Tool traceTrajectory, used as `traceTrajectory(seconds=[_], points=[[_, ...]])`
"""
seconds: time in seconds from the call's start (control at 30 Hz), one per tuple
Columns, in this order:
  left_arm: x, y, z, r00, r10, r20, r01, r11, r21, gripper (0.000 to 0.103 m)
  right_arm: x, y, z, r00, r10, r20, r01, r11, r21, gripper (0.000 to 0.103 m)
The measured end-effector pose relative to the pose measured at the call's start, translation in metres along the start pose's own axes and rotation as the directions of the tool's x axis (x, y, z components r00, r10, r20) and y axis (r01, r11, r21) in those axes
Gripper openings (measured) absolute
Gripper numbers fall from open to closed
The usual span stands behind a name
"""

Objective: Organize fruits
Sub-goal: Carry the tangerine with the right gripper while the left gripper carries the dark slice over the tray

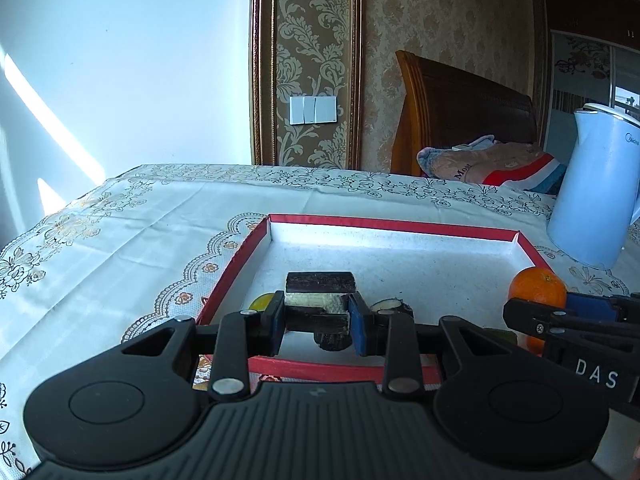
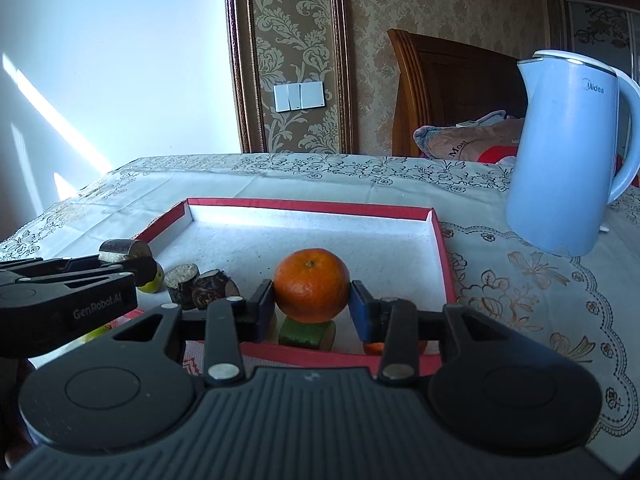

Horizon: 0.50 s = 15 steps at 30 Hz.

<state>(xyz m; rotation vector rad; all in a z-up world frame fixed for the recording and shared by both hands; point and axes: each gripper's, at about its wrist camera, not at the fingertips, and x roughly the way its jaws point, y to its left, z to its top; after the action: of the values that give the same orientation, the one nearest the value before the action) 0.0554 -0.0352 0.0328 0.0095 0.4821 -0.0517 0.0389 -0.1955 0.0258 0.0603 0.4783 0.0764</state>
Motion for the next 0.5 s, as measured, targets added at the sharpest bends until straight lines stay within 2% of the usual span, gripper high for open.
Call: traceTrajectory(seconds=[0.5], points=[[0.030,-0.004,0.002,0.999,-0.015,-0.032,0.015,1.000,-0.001,0.032,0.029,0.004,0.005,1.000,-0.001,-0.027,0.000,1.000,-0.025,0.038]])
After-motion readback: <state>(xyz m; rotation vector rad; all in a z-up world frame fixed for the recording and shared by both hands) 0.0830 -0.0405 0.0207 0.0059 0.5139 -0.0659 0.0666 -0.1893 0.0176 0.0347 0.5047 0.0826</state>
